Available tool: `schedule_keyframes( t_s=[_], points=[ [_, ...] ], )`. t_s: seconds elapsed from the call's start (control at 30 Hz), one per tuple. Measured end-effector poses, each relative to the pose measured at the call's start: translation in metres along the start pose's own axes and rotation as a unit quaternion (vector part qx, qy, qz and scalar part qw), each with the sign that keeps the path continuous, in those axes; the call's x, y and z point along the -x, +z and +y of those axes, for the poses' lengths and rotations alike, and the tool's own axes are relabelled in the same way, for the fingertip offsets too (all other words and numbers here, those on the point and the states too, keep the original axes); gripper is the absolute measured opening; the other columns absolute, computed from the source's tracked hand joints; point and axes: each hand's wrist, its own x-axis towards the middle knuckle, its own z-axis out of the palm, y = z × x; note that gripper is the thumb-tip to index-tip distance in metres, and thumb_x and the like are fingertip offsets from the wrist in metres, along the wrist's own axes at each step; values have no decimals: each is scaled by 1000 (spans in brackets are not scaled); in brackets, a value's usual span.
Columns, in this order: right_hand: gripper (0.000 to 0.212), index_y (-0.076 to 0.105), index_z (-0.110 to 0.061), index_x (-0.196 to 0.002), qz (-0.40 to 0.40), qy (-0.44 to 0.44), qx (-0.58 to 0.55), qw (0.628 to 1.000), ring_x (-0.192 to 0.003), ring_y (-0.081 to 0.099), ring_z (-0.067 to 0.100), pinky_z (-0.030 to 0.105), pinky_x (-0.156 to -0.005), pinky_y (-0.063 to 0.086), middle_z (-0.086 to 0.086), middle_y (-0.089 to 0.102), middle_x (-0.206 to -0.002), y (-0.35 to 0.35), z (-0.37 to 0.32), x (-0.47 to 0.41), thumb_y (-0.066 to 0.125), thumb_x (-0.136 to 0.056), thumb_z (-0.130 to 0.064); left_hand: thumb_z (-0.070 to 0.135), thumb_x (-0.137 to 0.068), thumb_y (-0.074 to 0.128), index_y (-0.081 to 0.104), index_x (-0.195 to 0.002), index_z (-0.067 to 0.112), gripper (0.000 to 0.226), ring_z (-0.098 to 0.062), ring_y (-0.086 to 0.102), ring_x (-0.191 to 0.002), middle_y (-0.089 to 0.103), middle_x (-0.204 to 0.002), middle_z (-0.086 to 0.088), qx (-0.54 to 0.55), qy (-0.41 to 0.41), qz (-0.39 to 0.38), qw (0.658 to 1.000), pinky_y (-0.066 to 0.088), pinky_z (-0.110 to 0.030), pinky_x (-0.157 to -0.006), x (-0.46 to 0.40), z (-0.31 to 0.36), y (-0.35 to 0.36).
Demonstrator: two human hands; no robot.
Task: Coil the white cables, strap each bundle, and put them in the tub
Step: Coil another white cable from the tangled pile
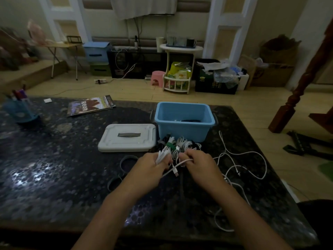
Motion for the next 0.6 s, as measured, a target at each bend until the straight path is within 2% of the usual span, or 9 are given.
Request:
schedule_keyframes(
  t_s=[0.13,0.23,0.33,0.4,0.5,0.6],
  points=[
    [34,62,-21,-71,7,-8,-61,998,-70,60,11,33,-66,46,-4,63,-69,-3,-9,0,56,-99,-40,51,-100,45,58,-69,25,42,-12,52,-56,53,-51,11,-57,-2,7,998,41,-34,-59,0,0,7],
    [32,64,-23,-72,15,8,-88,996,-65,58,6,30,-64,45,-6,62,-65,-4,-8,4,59,-97,-40,43,-101,46,59,-78,24,32,-7,56,-64,60,-66,9,-25,33,66,997,45,-33,-64,0,3,10],
    [24,66,-24,-74,-14,22,-80,996,-57,54,2,27,-57,41,-12,60,-59,-2,-5,17,63,-93,-39,37,-101,47,60,-80,20,31,-8,56,-68,61,-71,3,-2,58,121,991,42,-26,-63,-1,4,7],
    [19,63,-24,-79,-48,7,-57,997,-58,55,6,29,-56,42,-7,60,-61,0,-5,29,62,-92,-36,37,-101,47,62,-83,15,33,-15,56,-71,60,-74,-2,-6,50,124,991,39,-27,-61,-4,1,5],
    [16,64,-24,-90,-71,-6,-68,995,-63,56,9,33,-60,43,-2,61,-69,-7,-5,39,55,-98,-35,38,-101,47,65,-85,12,35,-17,48,-64,51,-69,-1,-14,22,119,993,33,-28,-55,-10,-4,5],
    [24,67,-26,-93,-64,-6,-109,992,-61,55,0,26,-57,37,-19,61,-66,-19,-2,43,46,-104,-32,42,-101,47,61,-77,18,36,-22,49,-67,49,-72,-4,-12,5,123,992,39,-34,-59,-12,-5,3]
  ],
)
